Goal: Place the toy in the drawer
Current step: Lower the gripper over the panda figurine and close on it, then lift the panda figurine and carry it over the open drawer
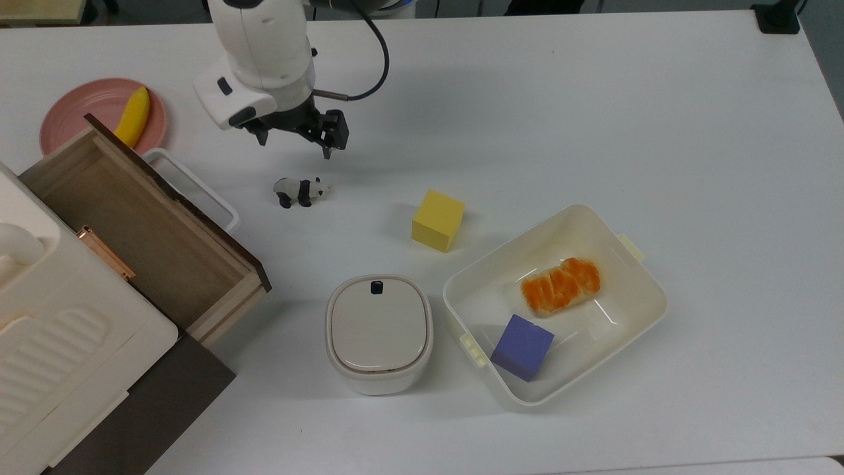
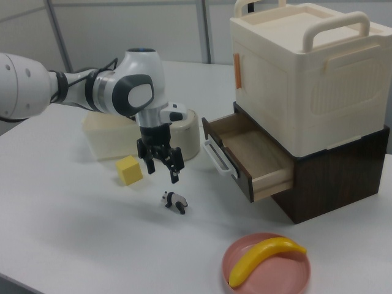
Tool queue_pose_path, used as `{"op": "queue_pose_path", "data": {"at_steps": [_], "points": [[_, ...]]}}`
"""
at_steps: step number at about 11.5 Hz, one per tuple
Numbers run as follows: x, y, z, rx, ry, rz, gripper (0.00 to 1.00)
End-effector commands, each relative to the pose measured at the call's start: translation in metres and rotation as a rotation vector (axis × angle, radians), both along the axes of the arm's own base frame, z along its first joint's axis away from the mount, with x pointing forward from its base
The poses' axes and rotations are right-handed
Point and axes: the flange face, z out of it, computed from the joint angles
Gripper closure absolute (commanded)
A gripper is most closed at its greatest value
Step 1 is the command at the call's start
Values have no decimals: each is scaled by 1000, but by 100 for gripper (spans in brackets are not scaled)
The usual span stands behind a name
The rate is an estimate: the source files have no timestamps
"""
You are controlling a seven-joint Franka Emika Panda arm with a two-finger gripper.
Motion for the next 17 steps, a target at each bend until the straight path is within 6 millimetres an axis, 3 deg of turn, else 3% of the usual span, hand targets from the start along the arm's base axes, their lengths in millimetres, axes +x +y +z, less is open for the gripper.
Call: {"op": "queue_pose_path", "data": {"at_steps": [1, 4, 8, 9, 11, 12, 14, 15, 17], "points": [[-4, -14, -23, 29, 30, 305, 0], [2, -21, -46, 68, 62, 640, 0], [18, -3, -95, 46, 62, 777, 0], [19, 1, -101, 39, 63, 792, 18], [19, -1, -99, 34, 64, 788, 65], [19, -1, -95, 33, 63, 788, 80], [17, -1, -83, 32, 64, 782, 91], [14, 0, -72, 33, 73, 770, 91], [15, 3, -32, 10, 42, 688, 91]]}}
